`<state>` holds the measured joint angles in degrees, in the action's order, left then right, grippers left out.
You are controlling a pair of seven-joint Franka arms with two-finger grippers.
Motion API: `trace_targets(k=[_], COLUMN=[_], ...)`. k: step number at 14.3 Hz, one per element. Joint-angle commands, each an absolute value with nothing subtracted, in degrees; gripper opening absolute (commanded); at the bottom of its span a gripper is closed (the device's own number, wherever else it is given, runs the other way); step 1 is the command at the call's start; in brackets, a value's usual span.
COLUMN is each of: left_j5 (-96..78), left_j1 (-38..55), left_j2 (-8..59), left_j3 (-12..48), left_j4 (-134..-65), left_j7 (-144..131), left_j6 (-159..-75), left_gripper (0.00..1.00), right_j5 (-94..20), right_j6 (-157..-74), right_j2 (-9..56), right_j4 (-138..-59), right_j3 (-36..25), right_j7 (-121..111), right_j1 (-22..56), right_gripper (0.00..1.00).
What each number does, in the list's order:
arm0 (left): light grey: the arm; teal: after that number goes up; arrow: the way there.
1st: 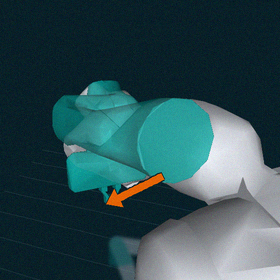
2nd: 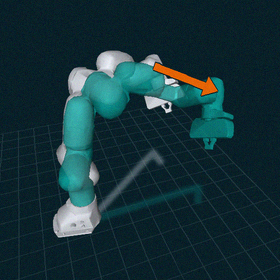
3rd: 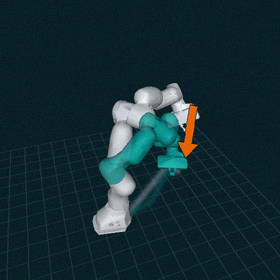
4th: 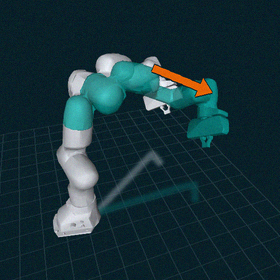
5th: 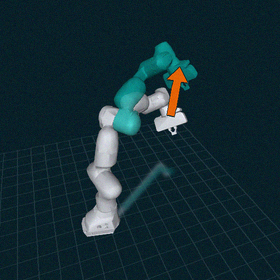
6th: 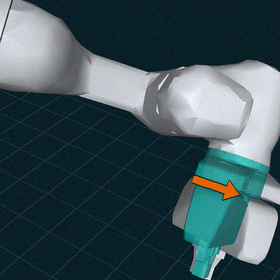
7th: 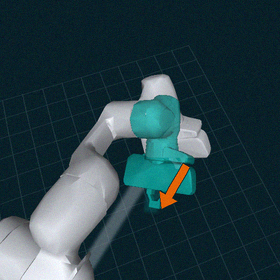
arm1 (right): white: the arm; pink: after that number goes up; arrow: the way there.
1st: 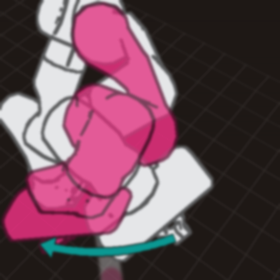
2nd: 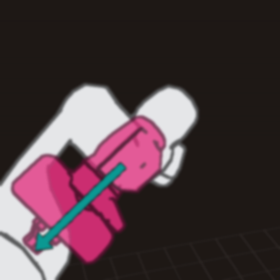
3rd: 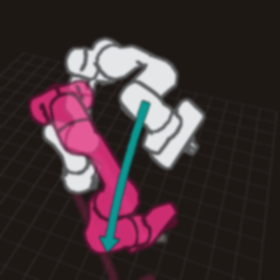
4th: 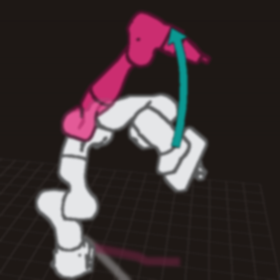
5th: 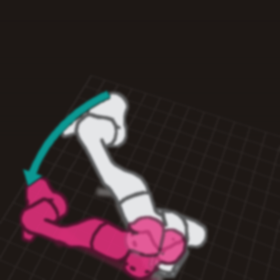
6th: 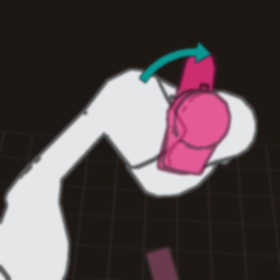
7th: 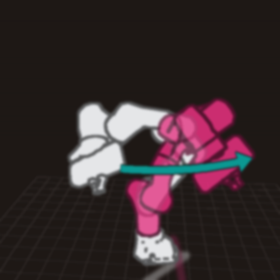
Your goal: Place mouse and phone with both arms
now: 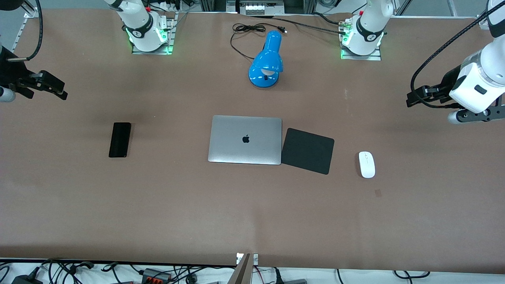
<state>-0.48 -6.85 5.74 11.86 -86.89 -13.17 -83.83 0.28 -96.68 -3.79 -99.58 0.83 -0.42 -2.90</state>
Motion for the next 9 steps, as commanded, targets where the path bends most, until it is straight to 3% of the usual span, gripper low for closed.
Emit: trace_targets(k=[1,6,9], left_j5=[-2.11,-2.02,-2.02], left_j1=[-7.12,-7.12,-6.94], left_j2=[5.97,13.69,21.43], left_j3=[11.87,11.43,11.43], left_j4=[-86.92,-87.01,-87.1], left_j7=[-13.54,-12.92,-13.01], left_j6=[-84.63,-97.0,-104.93], left_gripper=[1.0,1.0,1.0], right_j5=[0.26,0.35,1.14], right_j6=[-95.71,-97.99,-106.93], right_j2=[-2.12,3.5,6.24], right_j4=[-99.67,-99.84,-106.32], right_j3=[1.76,1.76,1.67], right_j7=[-1.05,-1.14,-0.26], right_j1=[-3.69,-3.52,-3.43], right_gripper=[1.0,1.0,1.0])
